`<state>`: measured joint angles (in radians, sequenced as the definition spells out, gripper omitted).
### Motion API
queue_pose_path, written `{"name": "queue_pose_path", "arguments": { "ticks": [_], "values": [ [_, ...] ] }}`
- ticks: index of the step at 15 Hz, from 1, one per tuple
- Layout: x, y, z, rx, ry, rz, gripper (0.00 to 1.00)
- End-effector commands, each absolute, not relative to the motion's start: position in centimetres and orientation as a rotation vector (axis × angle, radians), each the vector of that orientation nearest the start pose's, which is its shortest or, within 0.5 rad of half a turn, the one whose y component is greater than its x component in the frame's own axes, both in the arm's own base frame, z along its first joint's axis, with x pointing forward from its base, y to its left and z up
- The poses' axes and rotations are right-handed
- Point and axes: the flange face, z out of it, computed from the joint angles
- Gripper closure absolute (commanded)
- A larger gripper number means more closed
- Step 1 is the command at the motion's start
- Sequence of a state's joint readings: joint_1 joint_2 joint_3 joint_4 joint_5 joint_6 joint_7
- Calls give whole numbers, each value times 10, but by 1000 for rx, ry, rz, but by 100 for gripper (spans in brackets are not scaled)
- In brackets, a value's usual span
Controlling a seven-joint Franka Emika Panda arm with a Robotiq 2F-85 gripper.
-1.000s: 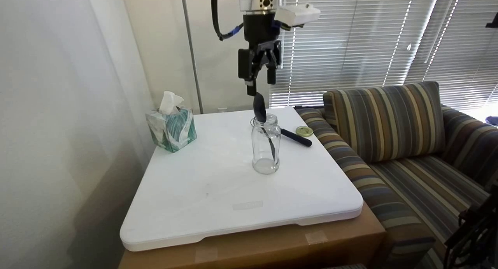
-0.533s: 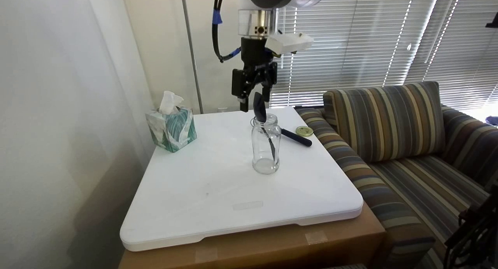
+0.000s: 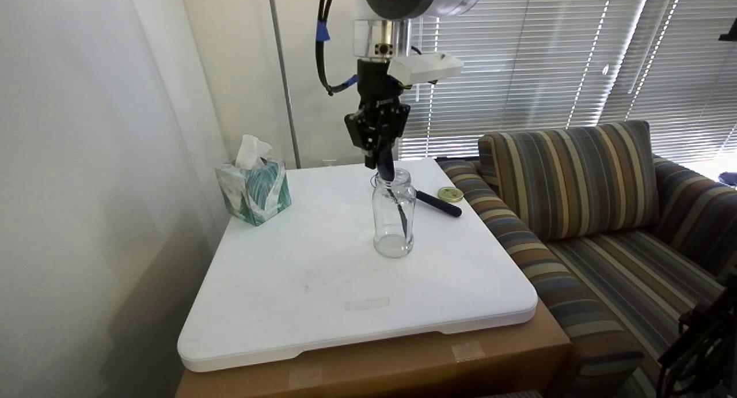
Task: Move the whisk to the right, remove the spoon from the cup and put it beside the whisk
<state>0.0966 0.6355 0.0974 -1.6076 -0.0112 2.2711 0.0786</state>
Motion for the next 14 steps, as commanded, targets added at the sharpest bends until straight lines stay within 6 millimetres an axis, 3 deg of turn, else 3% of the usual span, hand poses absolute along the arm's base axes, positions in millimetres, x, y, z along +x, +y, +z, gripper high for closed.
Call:
{"name": "queue_pose_path", "arguments": {
  "ticks": [1, 3, 14],
  "values": [
    [686, 120, 266, -3074, -110, 0, 90],
    [685, 121, 269, -3061, -114, 24, 100],
    [684, 127, 285, -3025, -136, 91, 97]
  ]
}}
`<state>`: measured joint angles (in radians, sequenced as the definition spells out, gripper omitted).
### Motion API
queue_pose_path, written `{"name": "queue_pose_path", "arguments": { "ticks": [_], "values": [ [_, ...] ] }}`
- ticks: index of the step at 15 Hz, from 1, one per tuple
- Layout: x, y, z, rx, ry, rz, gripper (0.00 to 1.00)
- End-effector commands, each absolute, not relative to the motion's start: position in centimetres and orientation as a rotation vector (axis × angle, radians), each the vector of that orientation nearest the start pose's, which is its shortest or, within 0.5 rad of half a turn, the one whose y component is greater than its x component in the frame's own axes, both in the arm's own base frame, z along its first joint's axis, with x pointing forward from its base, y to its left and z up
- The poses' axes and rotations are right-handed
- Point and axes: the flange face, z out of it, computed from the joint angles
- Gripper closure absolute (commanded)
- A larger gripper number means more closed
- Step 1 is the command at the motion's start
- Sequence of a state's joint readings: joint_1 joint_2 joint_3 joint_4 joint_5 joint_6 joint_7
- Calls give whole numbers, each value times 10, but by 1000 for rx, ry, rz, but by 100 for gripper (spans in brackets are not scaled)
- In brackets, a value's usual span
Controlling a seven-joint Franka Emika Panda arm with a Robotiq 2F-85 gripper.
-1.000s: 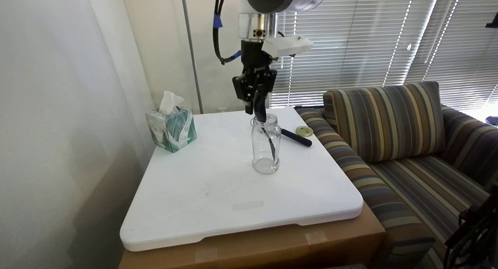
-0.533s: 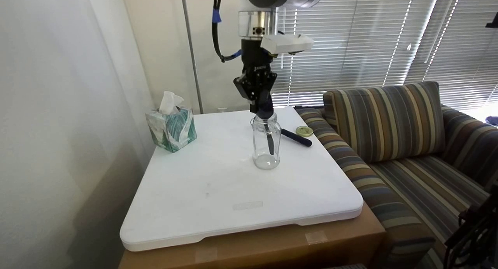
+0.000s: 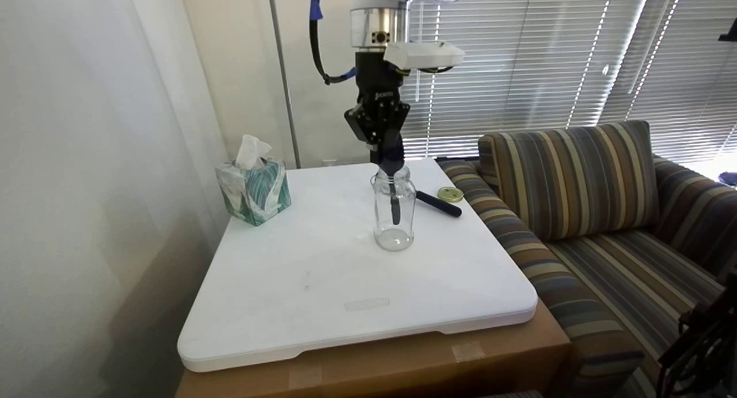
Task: Move the whisk to the right, remove the spoon from the cup and put it beside the whisk
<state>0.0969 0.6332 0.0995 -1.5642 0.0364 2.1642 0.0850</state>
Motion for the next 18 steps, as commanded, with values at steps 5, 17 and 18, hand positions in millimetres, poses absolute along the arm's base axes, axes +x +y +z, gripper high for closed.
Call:
{"name": "queue_pose_path", "arguments": {
  "ticks": [5, 17, 18],
  "values": [
    [687, 131, 302, -3033, -165, 68, 97],
    [677, 146, 371, -3020, -367, 11, 97],
    [676, 147, 375, -3015, -388, 7, 97]
  ]
}}
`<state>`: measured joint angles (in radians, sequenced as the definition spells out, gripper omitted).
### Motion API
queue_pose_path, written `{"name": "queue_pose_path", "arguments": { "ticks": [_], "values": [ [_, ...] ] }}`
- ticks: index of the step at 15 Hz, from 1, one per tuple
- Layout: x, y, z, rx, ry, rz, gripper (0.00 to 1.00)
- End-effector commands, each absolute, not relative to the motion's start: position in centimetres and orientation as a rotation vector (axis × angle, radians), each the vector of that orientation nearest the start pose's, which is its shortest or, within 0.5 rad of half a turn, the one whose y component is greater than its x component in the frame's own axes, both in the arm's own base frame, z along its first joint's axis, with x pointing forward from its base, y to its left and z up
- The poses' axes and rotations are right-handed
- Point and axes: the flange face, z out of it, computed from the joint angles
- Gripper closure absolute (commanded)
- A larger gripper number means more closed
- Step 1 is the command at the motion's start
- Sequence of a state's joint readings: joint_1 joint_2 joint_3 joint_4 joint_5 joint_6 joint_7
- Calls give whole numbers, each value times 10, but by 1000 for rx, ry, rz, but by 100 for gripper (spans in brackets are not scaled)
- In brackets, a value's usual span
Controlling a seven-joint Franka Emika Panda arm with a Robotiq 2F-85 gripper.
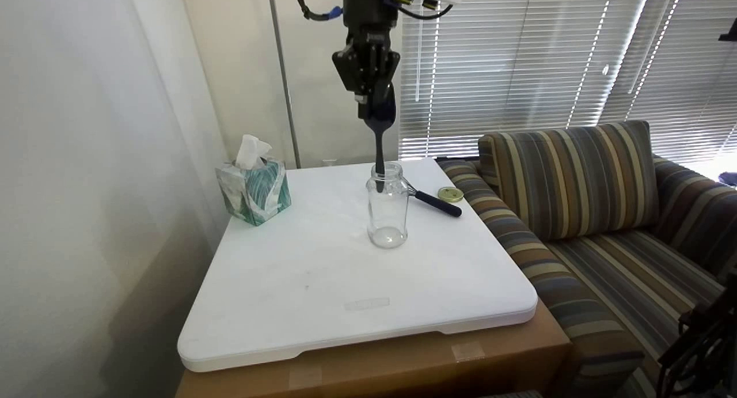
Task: Move the whisk to the right, remove the spoon from the cup and put it beside the whisk
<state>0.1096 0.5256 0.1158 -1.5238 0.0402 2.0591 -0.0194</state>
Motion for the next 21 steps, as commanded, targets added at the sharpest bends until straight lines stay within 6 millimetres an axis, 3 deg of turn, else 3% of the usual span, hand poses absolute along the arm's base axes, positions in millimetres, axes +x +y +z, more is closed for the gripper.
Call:
{"name": "queue_pose_path", "arguments": {
  "ticks": [1, 7, 14, 18, 21],
  "values": [
    [675, 147, 380, -3013, -407, 2, 97],
    [665, 145, 410, -3035, -639, -51, 97],
    [655, 127, 432, -3107, -945, -89, 97],
    [648, 112, 430, -3134, -1041, -98, 97],
    [647, 94, 406, -3148, -1126, -75, 97]
  ]
}}
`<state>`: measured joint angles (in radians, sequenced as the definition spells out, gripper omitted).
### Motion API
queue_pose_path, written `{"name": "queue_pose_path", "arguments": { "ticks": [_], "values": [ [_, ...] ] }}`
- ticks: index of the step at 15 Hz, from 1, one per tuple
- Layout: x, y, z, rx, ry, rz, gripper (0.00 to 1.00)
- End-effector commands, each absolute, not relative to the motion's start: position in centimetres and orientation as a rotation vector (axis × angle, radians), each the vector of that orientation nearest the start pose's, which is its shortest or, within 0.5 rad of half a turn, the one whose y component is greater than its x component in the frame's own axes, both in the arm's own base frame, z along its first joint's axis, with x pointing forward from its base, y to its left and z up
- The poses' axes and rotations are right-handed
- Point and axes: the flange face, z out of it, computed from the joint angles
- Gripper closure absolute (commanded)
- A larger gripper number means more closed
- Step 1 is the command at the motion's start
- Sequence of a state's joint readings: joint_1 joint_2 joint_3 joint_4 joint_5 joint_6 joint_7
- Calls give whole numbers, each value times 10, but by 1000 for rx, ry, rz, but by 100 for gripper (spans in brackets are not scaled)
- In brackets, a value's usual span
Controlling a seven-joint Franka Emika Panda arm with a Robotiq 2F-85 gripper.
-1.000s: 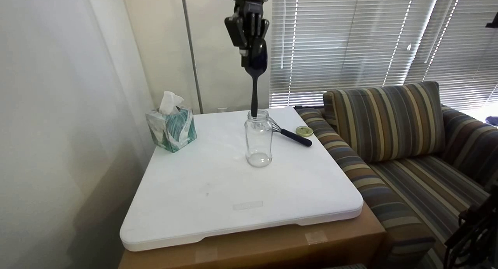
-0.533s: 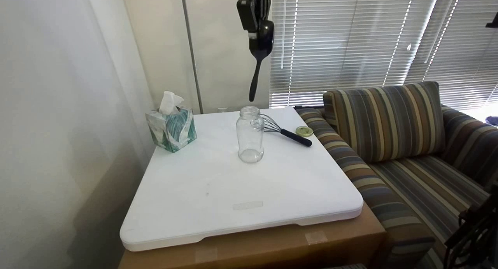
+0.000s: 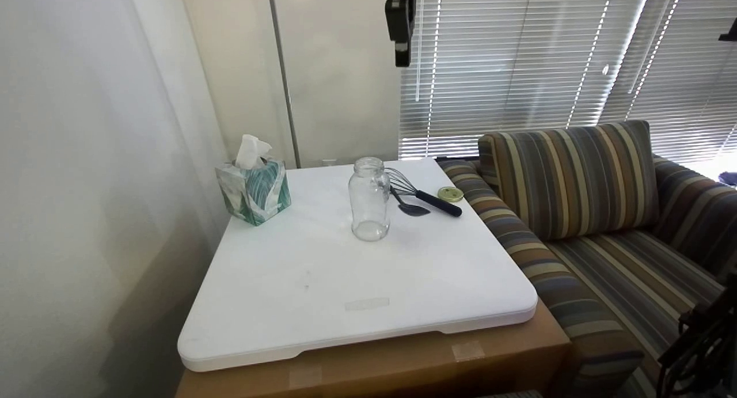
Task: Move the whisk to the right, remove the spoon from the cup and put it beside the whisk
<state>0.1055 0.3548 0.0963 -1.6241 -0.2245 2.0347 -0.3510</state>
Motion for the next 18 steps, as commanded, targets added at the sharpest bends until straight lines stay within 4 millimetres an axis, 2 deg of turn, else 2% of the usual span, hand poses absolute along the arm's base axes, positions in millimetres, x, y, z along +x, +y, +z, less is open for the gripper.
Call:
{"name": "queue_pose_path", "arguments": {
  "ticks": [1, 6, 9, 10, 12, 15, 18],
  "values": [
    [646, 89, 398, -3148, -1134, -77, 97],
    [641, 66, 355, -3139, -1140, -49, 97],
    [638, 63, 325, -3129, -1125, 15, 97],
    [634, 63, 316, -3127, -1114, 34, 63],
    [627, 62, 291, -3118, -1102, 83, 57],
    [618, 51, 253, -3109, -1050, 152, 36],
    [612, 33, 211, -3086, -956, 140, 14]
  ]
}}
